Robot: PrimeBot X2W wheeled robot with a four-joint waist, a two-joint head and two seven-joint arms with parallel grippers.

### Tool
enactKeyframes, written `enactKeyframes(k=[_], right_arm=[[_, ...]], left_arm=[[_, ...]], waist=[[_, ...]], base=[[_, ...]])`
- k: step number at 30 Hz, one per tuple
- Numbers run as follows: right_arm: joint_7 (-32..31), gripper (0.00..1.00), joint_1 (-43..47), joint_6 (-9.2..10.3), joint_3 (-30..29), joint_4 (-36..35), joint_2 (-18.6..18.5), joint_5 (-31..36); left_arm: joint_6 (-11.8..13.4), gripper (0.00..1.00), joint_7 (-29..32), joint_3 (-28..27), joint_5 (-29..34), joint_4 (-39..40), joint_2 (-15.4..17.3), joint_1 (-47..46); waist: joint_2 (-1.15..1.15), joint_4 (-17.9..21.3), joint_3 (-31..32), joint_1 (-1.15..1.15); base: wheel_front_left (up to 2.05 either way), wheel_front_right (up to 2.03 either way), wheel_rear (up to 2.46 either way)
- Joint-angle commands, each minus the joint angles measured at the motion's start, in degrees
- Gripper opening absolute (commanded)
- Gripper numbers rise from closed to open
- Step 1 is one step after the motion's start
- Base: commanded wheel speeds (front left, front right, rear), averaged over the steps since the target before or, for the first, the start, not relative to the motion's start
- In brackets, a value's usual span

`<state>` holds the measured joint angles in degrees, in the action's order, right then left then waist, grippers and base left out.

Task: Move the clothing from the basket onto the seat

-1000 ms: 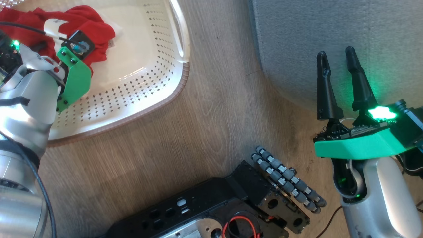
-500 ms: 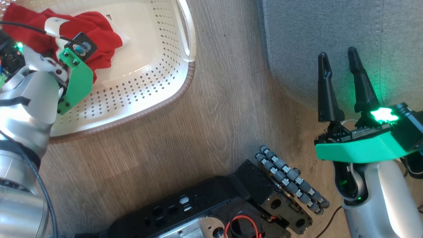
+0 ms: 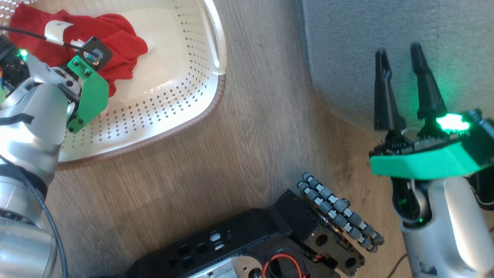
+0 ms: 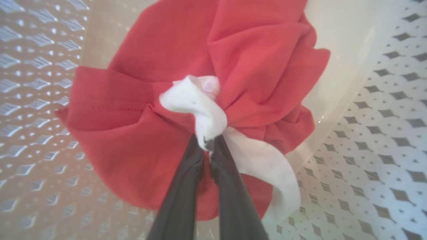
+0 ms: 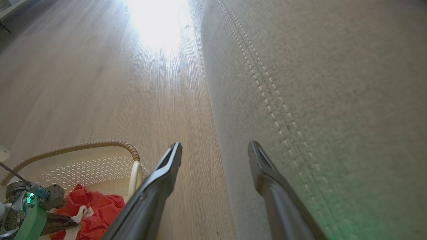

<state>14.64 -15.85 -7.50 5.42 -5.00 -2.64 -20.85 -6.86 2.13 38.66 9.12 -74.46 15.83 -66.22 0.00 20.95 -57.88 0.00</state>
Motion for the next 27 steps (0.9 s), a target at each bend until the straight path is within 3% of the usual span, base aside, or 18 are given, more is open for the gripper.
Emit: enactKeyframes(k=[1, 10, 21, 27], right_arm=[[0.36, 1.0, 0.75, 0.01, 0.95, -0.89, -0.24, -0.72], [0.36, 1.0, -3.8, 0.01, 1.25, 1.11, -0.24, -0.49], [0.36, 1.0, -2.6, 0.01, -1.69, 5.39, -0.24, 4.53], [0.36, 1.0, -1.09, 0.01, -2.13, 6.9, -0.24, 6.63]], left_arm=[[0.67, 0.0, -1.1, -1.03, -0.48, 0.51, 1.55, 1.07], [1.37, 0.0, -7.27, -1.88, -2.99, 0.51, 1.31, 2.29], [3.41, 0.0, -15.97, -5.81, -9.95, 1.03, -4.8, 8.48], [4.53, 0.0, -17.08, -8.32, -13.62, 8.89, -7.39, 12.51]], waist=[[0.0, 0.32, 0.85, 0.0], [0.0, 1.11, 5.59, 0.0], [0.0, -5.08, 21.13, 0.0], [0.0, -9.08, 28.38, 0.0]], base=[[0.0, 0.0, 0.0], [0.0, 0.0, 0.0], [0.0, 0.0, 0.0], [0.0, 0.0, 0.0]])
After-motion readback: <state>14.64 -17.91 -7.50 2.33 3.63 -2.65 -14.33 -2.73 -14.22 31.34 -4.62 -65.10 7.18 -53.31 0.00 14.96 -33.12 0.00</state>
